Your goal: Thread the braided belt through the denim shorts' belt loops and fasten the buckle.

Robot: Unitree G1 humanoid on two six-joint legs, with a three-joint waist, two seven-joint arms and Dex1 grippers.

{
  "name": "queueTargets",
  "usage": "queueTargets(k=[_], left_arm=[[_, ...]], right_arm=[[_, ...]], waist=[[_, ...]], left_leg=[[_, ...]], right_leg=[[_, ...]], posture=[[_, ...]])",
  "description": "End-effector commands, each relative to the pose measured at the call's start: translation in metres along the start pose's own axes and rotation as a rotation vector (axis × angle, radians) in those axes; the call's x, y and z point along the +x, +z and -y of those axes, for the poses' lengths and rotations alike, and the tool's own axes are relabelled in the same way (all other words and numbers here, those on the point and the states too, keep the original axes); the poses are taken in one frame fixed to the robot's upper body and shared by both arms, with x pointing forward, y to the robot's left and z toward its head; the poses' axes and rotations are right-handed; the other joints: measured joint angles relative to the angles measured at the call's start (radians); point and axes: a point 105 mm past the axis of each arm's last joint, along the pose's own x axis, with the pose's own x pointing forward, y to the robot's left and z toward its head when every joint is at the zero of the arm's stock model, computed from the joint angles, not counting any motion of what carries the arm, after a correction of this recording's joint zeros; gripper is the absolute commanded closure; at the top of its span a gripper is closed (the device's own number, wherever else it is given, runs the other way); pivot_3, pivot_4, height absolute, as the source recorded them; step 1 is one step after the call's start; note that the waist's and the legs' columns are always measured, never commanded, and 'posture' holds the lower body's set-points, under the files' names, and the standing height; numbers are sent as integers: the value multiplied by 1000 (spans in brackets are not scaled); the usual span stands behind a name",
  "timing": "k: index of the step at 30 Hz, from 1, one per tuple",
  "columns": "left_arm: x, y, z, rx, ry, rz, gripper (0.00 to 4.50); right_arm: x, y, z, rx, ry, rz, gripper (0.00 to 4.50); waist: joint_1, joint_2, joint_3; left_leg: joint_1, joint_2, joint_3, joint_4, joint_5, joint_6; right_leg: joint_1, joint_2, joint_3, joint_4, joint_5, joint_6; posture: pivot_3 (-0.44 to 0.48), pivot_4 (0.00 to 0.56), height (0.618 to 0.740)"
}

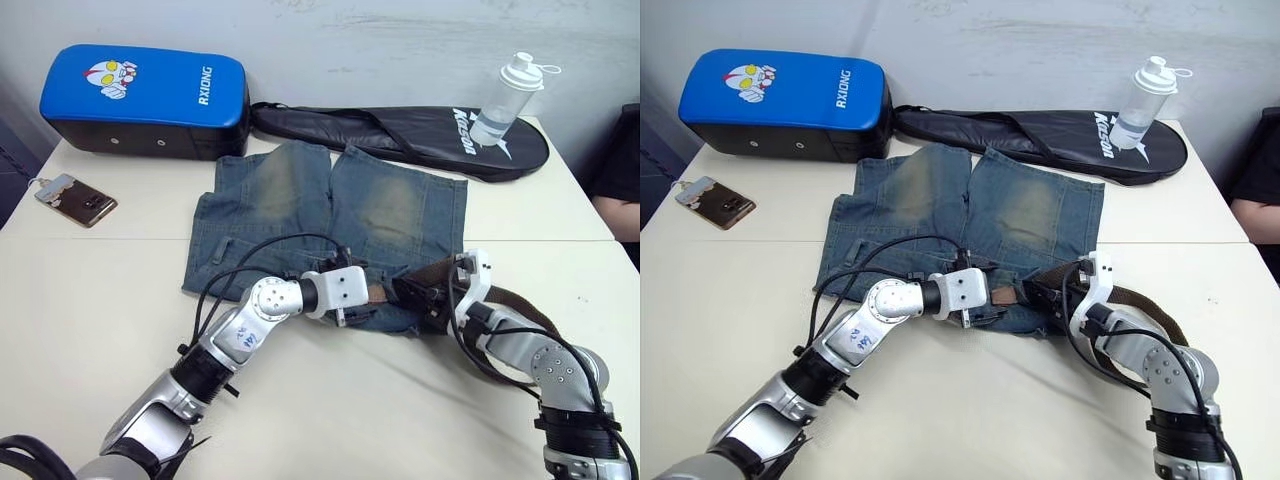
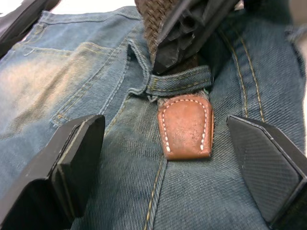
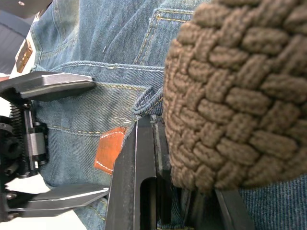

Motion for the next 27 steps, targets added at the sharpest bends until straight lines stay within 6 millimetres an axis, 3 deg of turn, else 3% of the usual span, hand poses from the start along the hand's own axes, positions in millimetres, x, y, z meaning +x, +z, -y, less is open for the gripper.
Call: queueTargets(k=[1,9,12,16,23,27], left_arm=[[6,-3,0,91,-12,-37,54],[5,-4,-22,202,77,-92,54],[-1,5,-31,250,89,-78,54],[-3,9,-30,294,59,-67,1191],[-1,8,-26,331,48,-62,4418],[-1,8,-29,315,61,-53,4418]], right_arm=[[-4,-7,15,21,-88,-13,4500],[-6,-5,10,25,-77,-8,4500],[-7,-5,11,27,-79,-10,4500],[-7,-4,10,27,-76,-7,4500],[-6,1,6,25,-58,9,4500],[-9,13,-1,28,-21,63,4500]], waist=[[0,0,0],[1,0,-1],[0,0,-1],[-3,0,-1],[-3,0,-1],[-4,0,-1]], left_leg=[[0,0,0,0,0,0],[0,0,0,0,0,1],[0,0,0,0,0,1],[0,0,0,0,1,1],[-1,0,0,0,1,2],[-1,0,0,0,1,2]], right_leg=[[0,0,0,0,0,0],[0,-1,0,0,0,0],[0,-1,0,0,0,0],[0,-1,0,0,0,0],[0,-1,-1,0,0,0],[0,-1,-1,0,0,0]], posture=[[0,150,740],[0,150,740],[0,150,740],[0,150,740],[0,150,740],[0,150,740]])
